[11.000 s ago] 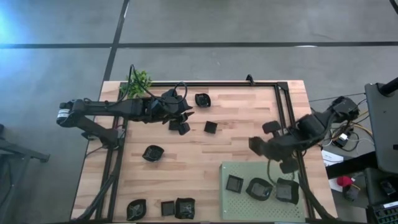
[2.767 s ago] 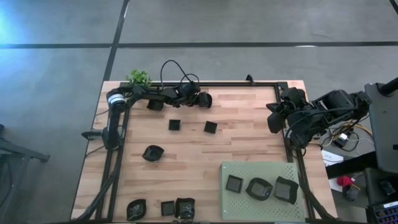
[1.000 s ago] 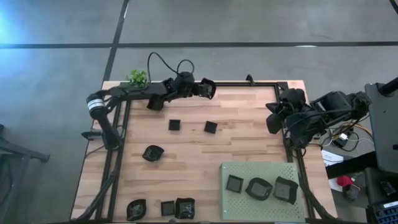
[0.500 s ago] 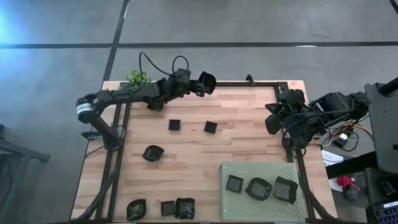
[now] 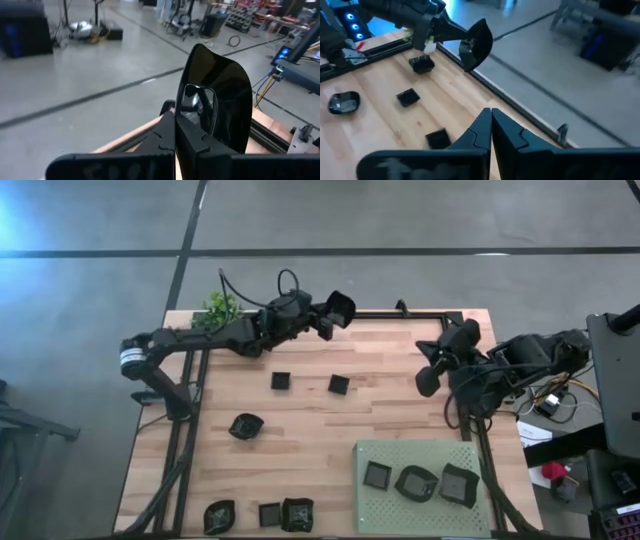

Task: Pick & Place Mini shaped plates
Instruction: Stack the leaf-shaped plate on the leaf-shaped plate on the shelf

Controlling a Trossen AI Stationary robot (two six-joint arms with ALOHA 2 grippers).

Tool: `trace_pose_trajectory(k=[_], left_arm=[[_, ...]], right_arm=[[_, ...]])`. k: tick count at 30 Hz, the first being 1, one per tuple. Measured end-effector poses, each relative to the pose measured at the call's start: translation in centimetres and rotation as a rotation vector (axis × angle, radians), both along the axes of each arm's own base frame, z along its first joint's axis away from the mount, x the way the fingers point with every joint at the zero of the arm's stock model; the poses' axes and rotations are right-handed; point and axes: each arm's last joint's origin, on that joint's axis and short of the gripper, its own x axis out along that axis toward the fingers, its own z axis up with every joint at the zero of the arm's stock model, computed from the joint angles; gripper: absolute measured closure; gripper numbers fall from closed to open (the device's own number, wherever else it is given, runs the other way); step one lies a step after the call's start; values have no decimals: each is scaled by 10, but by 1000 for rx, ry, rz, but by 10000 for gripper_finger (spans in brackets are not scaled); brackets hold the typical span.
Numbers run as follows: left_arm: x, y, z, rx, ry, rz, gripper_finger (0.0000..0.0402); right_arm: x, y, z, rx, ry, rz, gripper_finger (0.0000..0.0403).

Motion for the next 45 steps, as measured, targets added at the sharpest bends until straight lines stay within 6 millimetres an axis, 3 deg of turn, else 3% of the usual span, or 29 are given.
trace_pose_trajectory(k=[19,30,39,45], left_arm=[[12,-36,20,331,37,-65,401],[16,-58,27,446,39,-129,401],[18,-68,26,471,61,-159,401],[18,-69,24,468,78,-164,401]], right_arm=[[43,15,-27,-290,97,-112,394],[61,19,-42,-266,56,-136,394],[82,7,-47,-262,46,-196,394],[85,-1,-46,-253,40,-226,380]])
